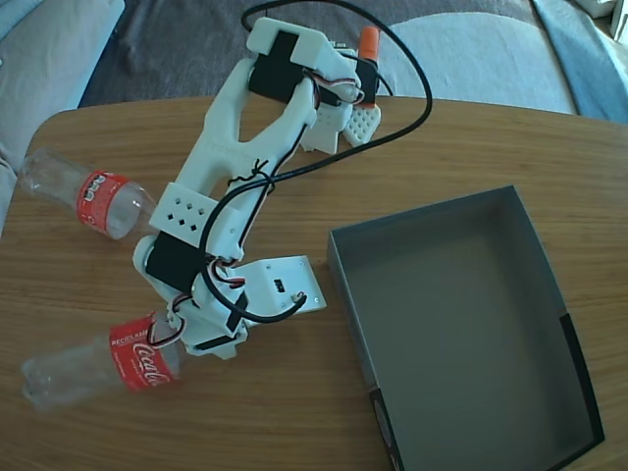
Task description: Grasp the bottles and put them in the box.
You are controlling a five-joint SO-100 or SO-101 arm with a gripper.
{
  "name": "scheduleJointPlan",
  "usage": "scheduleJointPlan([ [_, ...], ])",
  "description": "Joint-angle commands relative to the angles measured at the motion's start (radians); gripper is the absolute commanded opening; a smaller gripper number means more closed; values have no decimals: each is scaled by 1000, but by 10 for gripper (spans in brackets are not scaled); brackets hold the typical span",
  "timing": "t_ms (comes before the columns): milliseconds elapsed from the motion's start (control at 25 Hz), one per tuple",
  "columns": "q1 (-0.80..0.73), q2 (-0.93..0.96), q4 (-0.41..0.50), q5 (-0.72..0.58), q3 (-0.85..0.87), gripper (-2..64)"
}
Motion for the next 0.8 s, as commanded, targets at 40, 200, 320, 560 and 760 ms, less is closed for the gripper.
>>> scheduleJointPlan([
  [40,2,23,-6,0,-34,58],
  [200,2,25,-6,0,-34,-2],
  [320,2,40,-6,0,-35,-2],
  [560,-32,43,46,0,-138,-3],
  [760,-54,43,132,-2,-249,-3],
])
